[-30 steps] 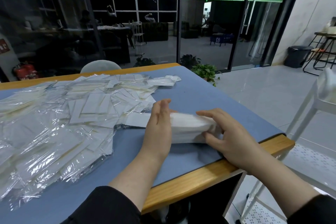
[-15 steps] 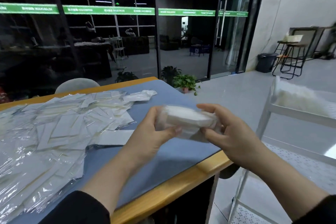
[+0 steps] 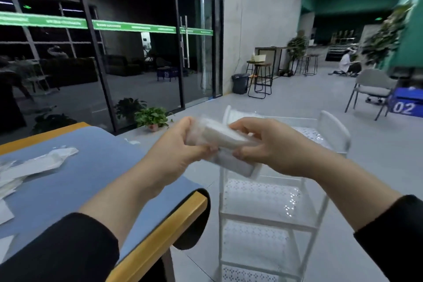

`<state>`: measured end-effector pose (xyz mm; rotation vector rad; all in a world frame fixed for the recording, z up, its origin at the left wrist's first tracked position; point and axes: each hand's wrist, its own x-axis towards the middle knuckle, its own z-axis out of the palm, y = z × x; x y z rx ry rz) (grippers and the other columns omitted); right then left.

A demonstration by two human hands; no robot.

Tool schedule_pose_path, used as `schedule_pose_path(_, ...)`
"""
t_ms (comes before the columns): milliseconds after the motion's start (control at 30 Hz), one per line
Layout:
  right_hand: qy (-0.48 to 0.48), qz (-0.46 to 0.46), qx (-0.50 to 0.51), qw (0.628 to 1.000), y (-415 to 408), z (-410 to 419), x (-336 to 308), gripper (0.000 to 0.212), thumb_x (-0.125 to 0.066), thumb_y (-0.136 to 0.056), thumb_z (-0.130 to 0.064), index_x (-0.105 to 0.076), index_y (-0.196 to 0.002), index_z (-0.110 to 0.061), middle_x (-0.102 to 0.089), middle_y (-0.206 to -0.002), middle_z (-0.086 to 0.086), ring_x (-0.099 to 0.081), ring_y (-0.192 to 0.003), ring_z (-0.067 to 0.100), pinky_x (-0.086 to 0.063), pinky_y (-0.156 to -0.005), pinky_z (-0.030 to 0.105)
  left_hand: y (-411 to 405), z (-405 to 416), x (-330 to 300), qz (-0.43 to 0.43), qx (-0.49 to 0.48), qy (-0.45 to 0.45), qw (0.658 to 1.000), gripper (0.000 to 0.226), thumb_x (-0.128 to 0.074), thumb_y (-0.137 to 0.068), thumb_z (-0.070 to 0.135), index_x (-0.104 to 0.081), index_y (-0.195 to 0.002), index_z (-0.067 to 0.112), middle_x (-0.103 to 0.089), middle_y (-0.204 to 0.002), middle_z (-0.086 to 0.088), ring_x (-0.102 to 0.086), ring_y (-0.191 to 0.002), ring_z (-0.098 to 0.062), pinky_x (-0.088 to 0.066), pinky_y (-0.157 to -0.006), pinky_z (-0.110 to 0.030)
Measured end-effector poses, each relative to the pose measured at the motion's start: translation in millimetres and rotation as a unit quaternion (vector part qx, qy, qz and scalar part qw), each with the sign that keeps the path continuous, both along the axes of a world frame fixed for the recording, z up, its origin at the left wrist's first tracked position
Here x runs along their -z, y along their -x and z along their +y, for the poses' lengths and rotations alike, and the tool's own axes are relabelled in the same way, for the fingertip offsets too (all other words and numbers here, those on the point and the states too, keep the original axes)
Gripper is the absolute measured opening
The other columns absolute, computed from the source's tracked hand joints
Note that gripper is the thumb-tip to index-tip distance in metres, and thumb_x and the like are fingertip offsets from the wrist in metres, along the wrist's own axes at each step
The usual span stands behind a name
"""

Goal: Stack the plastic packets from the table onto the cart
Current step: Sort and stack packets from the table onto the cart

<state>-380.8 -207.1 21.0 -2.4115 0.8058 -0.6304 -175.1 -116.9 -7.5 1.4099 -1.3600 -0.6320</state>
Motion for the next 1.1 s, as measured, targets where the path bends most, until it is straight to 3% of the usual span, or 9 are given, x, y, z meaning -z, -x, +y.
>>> schedule_pose_path(133, 0.003, -0.019, 0.073, 0.997, 27.3, -36.6, 3.8, 0.021, -0.073, -0.085, -0.022, -0.068, -0.103, -0.033, -0.064, -0.078, -0.014, -0.053, -0.064, 0.001, -0.042, -0.06, 0.021, 23.4, -49.5, -4.4, -0.016, 0.024, 0.004, 1.0, 0.056, -0.082, -0.082, 0.033, -0.055, -0.131, 0.033, -0.073, -0.108, 0.013, -0.068, -0.102, -0.008, -0.055, -0.095, -0.037)
schedule_pose_path(200, 0.008, -0.019, 0.116, 0.993, 39.3, -54.8, 5.4, 0.023, -0.072, -0.086, -0.022, -0.066, -0.106, -0.032, -0.065, -0.085, -0.012, -0.058, -0.072, 0.005, -0.046, -0.065, 0.024, 32.1, -69.1, -7.6, -0.02, 0.018, 0.007, 1.0, 0.072, -0.075, -0.085, 0.05, -0.04, -0.147, 0.038, -0.062, -0.125, 0.02, -0.061, -0.114, -0.001, -0.048, -0.09, -0.023)
schedule_pose_path(267, 0.018, -0.015, 0.178, 0.984, 51.3, -76.1, 6.3, 0.026, -0.071, -0.086, -0.024, -0.065, -0.109, -0.033, -0.066, -0.093, -0.011, -0.063, -0.083, 0.013, -0.05, -0.074, 0.03, 36.1, -87.8, -8.9, -0.038, -0.022, 0.022, 0.999, 0.068, -0.065, -0.092, 0.054, -0.036, -0.151, 0.038, -0.056, -0.134, 0.016, -0.055, -0.123, -0.005, -0.045, -0.089, -0.023)
schedule_pose_path(367, 0.002, -0.028, 0.257, 0.966, 66.5, -112.4, 7.9, 0.031, -0.071, -0.084, -0.028, -0.064, -0.114, -0.03, -0.068, -0.099, -0.008, -0.065, -0.084, 0.017, -0.052, -0.077, 0.034, 38.2, -114.7, -6.0, -0.126, -0.073, 0.041, 0.988, 0.048, -0.057, -0.101, 0.042, -0.046, -0.146, 0.031, -0.06, -0.132, 0.01, -0.056, -0.124, -0.011, -0.047, -0.103, -0.038)
schedule_pose_path(567, 0.041, 0.043, 0.351, 0.934, 69.4, -170.4, 17.1, 0.047, -0.067, -0.09, -0.031, -0.054, -0.135, -0.024, -0.064, -0.118, 0.006, -0.063, -0.082, 0.024, -0.047, -0.068, 0.033, 51.0, -162.0, -2.0, -0.364, -0.038, 0.015, 0.931, 0.042, -0.048, -0.105, 0.03, -0.05, -0.146, 0.027, -0.052, -0.149, 0.009, -0.038, -0.144, -0.015, -0.03, -0.114, -0.033)
schedule_pose_path(733, 0.098, 0.094, 0.376, 0.917, 53.5, -197.5, 21.7, 0.036, -0.062, -0.091, -0.026, -0.055, -0.122, -0.011, -0.064, -0.1, 0.011, -0.059, -0.08, 0.03, -0.05, -0.071, 0.037, 53.7, -198.0, -0.5, -0.492, -0.004, -0.004, 0.87, 0.038, -0.043, -0.102, 0.029, -0.057, -0.138, 0.025, -0.059, -0.139, 0.005, -0.05, -0.129, -0.021, -0.029, -0.118, -0.043)
schedule_pose_path(867, 0.149, 0.157, 0.381, 0.899, 40.0, -207.4, 26.6, 0.019, -0.061, -0.092, -0.022, -0.048, -0.096, -0.009, -0.056, -0.089, 0.012, -0.047, -0.077, 0.033, -0.035, -0.063, 0.035, 56.5, -223.4, 6.5, -0.579, 0.007, -0.012, 0.815, 0.028, -0.041, -0.099, 0.031, -0.063, -0.111, 0.019, -0.063, -0.118, 0.003, -0.056, -0.11, -0.024, -0.038, -0.099, -0.042)
schedule_pose_path(1000, 0.179, 0.205, 0.377, 0.885, 32.0, -209.2, 33.4, 0.024, -0.062, -0.094, -0.023, -0.042, -0.09, -0.011, -0.049, -0.083, 0.007, -0.049, -0.076, 0.033, -0.036, -0.064, 0.036, 57.7, -233.6, 15.5, -0.604, 0.009, -0.021, 0.797, 0.024, -0.041, -0.1, 0.032, -0.055, -0.089, 0.016, -0.062, -0.105, 0.0, -0.056, -0.099, -0.027, -0.036, -0.084, -0.037)
schedule_pose_path(1100, 0.151, 0.23, 0.362, 0.891, 19.7, -207.6, 34.9, 0.027, -0.062, -0.093, -0.026, -0.041, -0.083, -0.012, -0.05, -0.089, 0.007, -0.049, -0.079, 0.031, -0.035, -0.065, 0.034, 58.0, -235.7, 18.4, -0.62, 0.012, -0.027, 0.784, 0.032, -0.038, -0.103, 0.041, -0.057, -0.09, 0.019, -0.061, -0.104, 0.002, -0.057, -0.1, -0.025, -0.037, -0.088, -0.039)
